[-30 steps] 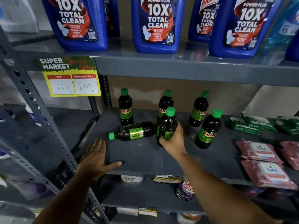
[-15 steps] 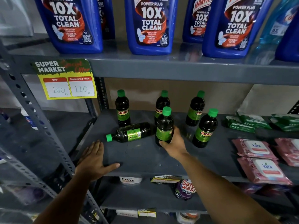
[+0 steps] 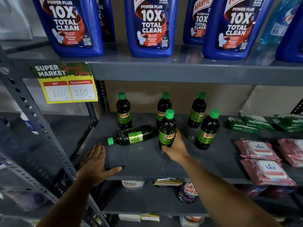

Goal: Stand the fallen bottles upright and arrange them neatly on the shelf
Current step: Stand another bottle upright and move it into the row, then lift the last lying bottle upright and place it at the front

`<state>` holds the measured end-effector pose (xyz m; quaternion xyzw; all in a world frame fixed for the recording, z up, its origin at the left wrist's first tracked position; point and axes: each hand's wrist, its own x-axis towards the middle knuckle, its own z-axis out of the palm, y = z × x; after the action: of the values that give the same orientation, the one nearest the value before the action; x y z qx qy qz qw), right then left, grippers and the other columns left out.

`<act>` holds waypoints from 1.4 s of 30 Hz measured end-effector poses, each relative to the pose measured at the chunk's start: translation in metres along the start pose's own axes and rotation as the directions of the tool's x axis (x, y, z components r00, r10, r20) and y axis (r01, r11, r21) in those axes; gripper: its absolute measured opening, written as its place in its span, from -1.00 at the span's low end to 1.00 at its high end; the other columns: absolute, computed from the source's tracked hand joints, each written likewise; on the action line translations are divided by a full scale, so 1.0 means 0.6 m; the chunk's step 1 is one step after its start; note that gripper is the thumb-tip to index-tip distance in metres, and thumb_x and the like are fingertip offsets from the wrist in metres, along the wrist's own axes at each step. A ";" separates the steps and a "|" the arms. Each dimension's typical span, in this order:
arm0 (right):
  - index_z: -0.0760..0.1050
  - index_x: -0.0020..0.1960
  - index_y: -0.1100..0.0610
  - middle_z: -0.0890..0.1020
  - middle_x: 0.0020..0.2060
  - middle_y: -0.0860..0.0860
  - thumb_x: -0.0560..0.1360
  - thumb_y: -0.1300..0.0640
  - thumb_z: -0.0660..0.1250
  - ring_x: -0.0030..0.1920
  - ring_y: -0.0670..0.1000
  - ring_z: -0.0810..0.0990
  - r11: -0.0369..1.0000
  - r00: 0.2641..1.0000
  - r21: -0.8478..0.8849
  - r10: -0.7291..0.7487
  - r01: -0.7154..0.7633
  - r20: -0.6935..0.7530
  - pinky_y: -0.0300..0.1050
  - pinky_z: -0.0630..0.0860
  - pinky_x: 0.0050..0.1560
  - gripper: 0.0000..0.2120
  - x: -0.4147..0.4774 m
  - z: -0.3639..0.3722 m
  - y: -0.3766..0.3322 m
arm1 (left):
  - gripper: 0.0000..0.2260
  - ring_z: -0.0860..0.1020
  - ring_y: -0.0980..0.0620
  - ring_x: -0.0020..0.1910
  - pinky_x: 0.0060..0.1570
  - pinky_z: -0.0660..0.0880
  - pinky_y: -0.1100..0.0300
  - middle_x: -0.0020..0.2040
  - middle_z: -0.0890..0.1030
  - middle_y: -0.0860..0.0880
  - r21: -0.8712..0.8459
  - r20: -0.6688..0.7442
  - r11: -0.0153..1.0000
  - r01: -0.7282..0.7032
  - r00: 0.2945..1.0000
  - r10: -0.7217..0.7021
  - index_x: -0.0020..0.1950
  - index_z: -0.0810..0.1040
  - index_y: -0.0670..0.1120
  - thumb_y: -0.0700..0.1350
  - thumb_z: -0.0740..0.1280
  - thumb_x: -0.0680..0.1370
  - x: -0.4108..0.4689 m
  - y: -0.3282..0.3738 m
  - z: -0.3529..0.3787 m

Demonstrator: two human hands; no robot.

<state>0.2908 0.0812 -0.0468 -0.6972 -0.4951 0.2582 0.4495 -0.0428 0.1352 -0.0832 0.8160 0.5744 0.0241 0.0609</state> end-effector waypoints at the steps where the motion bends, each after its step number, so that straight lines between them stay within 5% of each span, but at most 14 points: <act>1: 0.30 0.23 -0.05 0.56 0.05 -0.04 0.26 0.23 0.55 0.01 -0.11 0.61 1.000 1.000 -0.004 0.020 -0.020 -0.002 -0.38 0.50 -0.19 -0.33 -0.001 0.001 0.002 | 0.28 -0.07 -0.10 0.60 0.56 -0.07 -0.05 0.63 -0.07 -0.17 -0.001 -0.001 1.000 -0.002 1.000 0.002 0.60 -0.10 -0.20 0.71 -0.16 0.18 0.000 -0.001 0.001; 5: 0.36 0.23 0.06 0.51 0.15 0.03 0.19 0.03 0.64 0.17 0.06 0.53 0.993 0.991 -0.097 0.057 -0.070 -0.123 0.07 0.52 0.15 -0.28 -0.003 0.010 -0.001 | 0.27 -0.08 -0.09 0.60 0.56 -0.08 -0.04 0.63 -0.07 -0.17 -0.015 -0.012 1.000 -0.004 1.000 0.004 0.60 -0.09 -0.19 0.71 -0.14 0.18 -0.001 -0.002 0.003; 11: 0.34 0.25 0.03 0.47 0.18 0.02 0.19 -0.03 0.63 0.20 0.09 0.53 0.988 0.991 -0.131 0.069 -0.084 -0.111 0.09 0.52 0.14 -0.26 -0.005 0.010 -0.002 | 0.28 -0.09 -0.08 0.60 0.56 -0.08 -0.04 0.63 -0.09 -0.16 -0.016 -0.007 1.000 0.003 1.000 -0.003 0.60 -0.11 -0.18 0.72 -0.17 0.16 -0.002 0.001 0.000; 15: 0.16 0.45 0.09 0.36 0.31 0.11 0.13 -0.25 0.59 0.35 0.15 0.33 0.968 0.981 -0.247 0.003 -0.052 -0.195 0.15 0.37 0.31 0.06 -0.019 0.013 -0.001 | 0.28 -0.09 -0.07 0.60 0.56 -0.09 -0.03 0.63 -0.10 -0.15 -0.019 -0.002 1.000 0.011 1.000 -0.011 0.61 -0.12 -0.17 0.72 -0.17 0.16 -0.002 0.002 -0.001; 18: 0.28 0.30 0.14 0.40 0.11 0.17 0.19 -0.36 0.47 0.15 0.17 0.33 0.838 0.873 -0.500 -0.395 0.216 -0.285 0.18 0.32 0.16 -0.11 -0.057 0.027 0.008 | 0.27 -0.09 -0.07 0.60 0.56 -0.10 -0.02 0.63 -0.10 -0.15 -0.030 0.000 1.000 0.009 1.000 -0.009 0.60 -0.12 -0.17 0.72 -0.13 0.18 -0.001 0.001 0.001; 20: 0.35 0.20 0.10 0.40 0.04 0.12 0.26 -0.28 0.46 0.05 0.14 0.35 0.634 0.734 -0.594 -0.671 0.495 -0.106 0.10 0.32 0.06 -0.31 -0.080 0.050 0.012 | 0.26 -0.07 -0.08 0.60 0.56 -0.08 -0.03 0.63 -0.07 -0.14 -0.047 -0.011 0.999 0.008 1.000 -0.009 0.61 -0.10 -0.16 0.72 -0.10 0.19 0.000 -0.001 0.002; 22: 0.38 0.23 0.08 0.39 0.08 0.08 0.31 -0.13 0.46 0.07 0.13 0.40 0.490 0.639 -0.537 -0.759 0.687 0.126 0.10 0.38 0.05 -0.42 -0.091 0.079 0.005 | 0.26 -0.05 -0.08 0.60 0.56 -0.06 -0.04 0.63 -0.03 -0.14 -0.074 -0.024 0.997 0.015 1.000 -0.017 0.61 -0.08 -0.15 0.72 -0.08 0.18 0.000 -0.001 0.003; 25: 0.36 0.37 0.12 0.44 0.25 0.09 0.36 0.04 0.43 0.23 0.14 0.42 0.506 0.684 -0.482 -0.649 0.715 0.334 0.12 0.42 0.22 -0.38 -0.075 0.110 -0.041 | 0.27 -0.03 -0.08 0.60 0.56 -0.04 -0.04 0.63 0.00 -0.15 -0.085 -0.031 0.996 0.018 0.999 -0.021 0.61 -0.08 -0.15 0.72 -0.07 0.17 -0.001 0.001 0.001; 28: 0.21 0.50 0.19 0.29 0.47 0.13 0.43 0.18 0.37 0.48 0.18 0.19 0.577 0.771 -0.513 -0.516 0.635 0.374 0.08 0.15 0.47 -0.31 -0.040 0.125 -0.093 | 0.30 -0.07 -0.10 0.60 0.56 -0.08 -0.05 0.63 -0.05 -0.17 -0.095 -0.010 0.995 0.003 1.000 -0.004 0.60 -0.12 -0.18 0.72 -0.09 0.15 -0.002 0.002 -0.002; 32: 0.03 0.56 0.21 0.10 0.57 0.13 0.49 0.33 0.21 0.56 0.14 0.00 0.504 0.820 -0.647 -0.372 0.572 0.435 0.06 0.01 0.51 -0.31 0.013 0.137 -0.135 | 0.37 -0.12 -0.08 0.60 0.56 -0.13 -0.03 0.63 -0.11 -0.16 -0.103 0.024 0.995 0.007 1.000 -0.005 0.60 -0.15 -0.18 0.75 -0.12 0.07 -0.002 0.003 -0.007; 38: 0.10 0.54 0.19 0.21 0.53 0.15 0.49 0.27 0.34 0.53 0.18 0.13 0.358 0.801 -0.717 -0.239 0.598 0.548 0.19 0.13 0.46 -0.29 0.059 0.150 -0.153 | 0.41 -0.12 -0.07 0.60 0.54 -0.14 -0.02 0.63 -0.14 -0.14 -0.099 0.036 0.995 0.007 0.999 -0.003 0.60 -0.20 -0.16 0.76 0.04 0.04 0.003 0.000 -0.003; 42: 0.25 0.45 0.17 0.40 0.37 0.14 0.43 0.22 0.42 0.37 0.20 0.39 0.300 0.794 -0.738 -0.289 0.605 0.534 0.16 0.35 0.28 -0.35 0.065 0.158 -0.154 | 0.44 -0.12 -0.07 0.60 0.53 -0.15 -0.01 0.63 -0.13 -0.13 -0.093 0.027 0.996 -0.002 1.000 0.005 0.60 -0.20 -0.14 0.75 0.11 0.00 0.000 -0.001 -0.002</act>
<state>0.1867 0.1619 -0.0057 -0.6068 -0.7913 -0.0740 -0.0092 -0.0434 0.1352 -0.0822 0.8135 0.5702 0.0399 0.1067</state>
